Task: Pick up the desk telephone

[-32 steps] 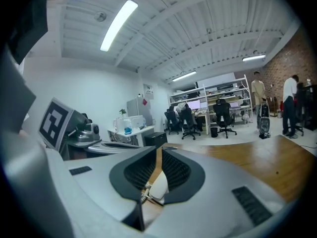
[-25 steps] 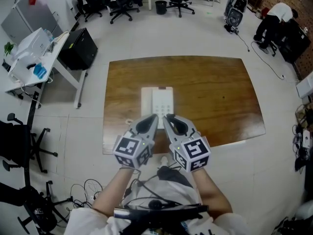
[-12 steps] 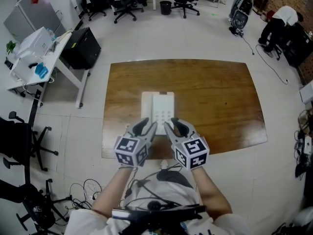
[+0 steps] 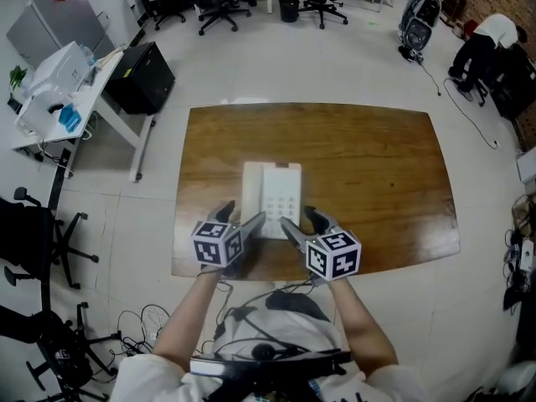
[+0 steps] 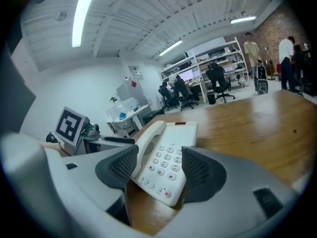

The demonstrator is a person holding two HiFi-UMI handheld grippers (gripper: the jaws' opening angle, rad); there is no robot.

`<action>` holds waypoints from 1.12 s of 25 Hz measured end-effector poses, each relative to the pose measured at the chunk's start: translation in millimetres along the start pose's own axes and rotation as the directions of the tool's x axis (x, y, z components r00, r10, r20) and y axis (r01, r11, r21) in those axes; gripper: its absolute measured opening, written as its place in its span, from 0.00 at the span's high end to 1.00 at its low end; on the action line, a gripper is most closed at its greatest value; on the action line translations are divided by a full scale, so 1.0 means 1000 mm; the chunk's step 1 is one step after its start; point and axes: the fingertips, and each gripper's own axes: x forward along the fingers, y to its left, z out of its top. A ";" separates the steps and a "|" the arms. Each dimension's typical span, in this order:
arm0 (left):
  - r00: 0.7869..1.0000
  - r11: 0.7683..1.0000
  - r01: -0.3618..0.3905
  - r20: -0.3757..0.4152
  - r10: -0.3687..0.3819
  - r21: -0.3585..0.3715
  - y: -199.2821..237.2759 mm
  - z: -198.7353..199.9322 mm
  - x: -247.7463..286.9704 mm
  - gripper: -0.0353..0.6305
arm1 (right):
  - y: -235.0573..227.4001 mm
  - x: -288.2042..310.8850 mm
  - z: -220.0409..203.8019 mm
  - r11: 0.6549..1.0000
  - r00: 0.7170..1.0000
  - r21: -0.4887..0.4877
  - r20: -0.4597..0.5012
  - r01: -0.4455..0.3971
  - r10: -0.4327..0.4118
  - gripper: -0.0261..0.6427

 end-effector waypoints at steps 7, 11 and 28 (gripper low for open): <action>0.994 0.995 0.052 -0.091 -0.060 -0.088 0.022 -0.019 0.025 0.35 | -0.027 0.032 -0.022 0.995 0.997 0.097 -0.078 -0.016 0.024 0.53; 0.987 0.994 0.077 -0.132 -0.087 -0.079 0.023 -0.023 0.033 0.32 | -0.034 0.046 -0.028 0.992 0.993 0.121 -0.112 -0.024 0.038 0.48; 0.927 0.988 0.130 -0.342 -0.152 -0.088 0.016 -0.045 0.058 0.24 | -0.039 0.081 -0.043 0.985 0.978 0.173 -0.204 -0.017 0.053 0.44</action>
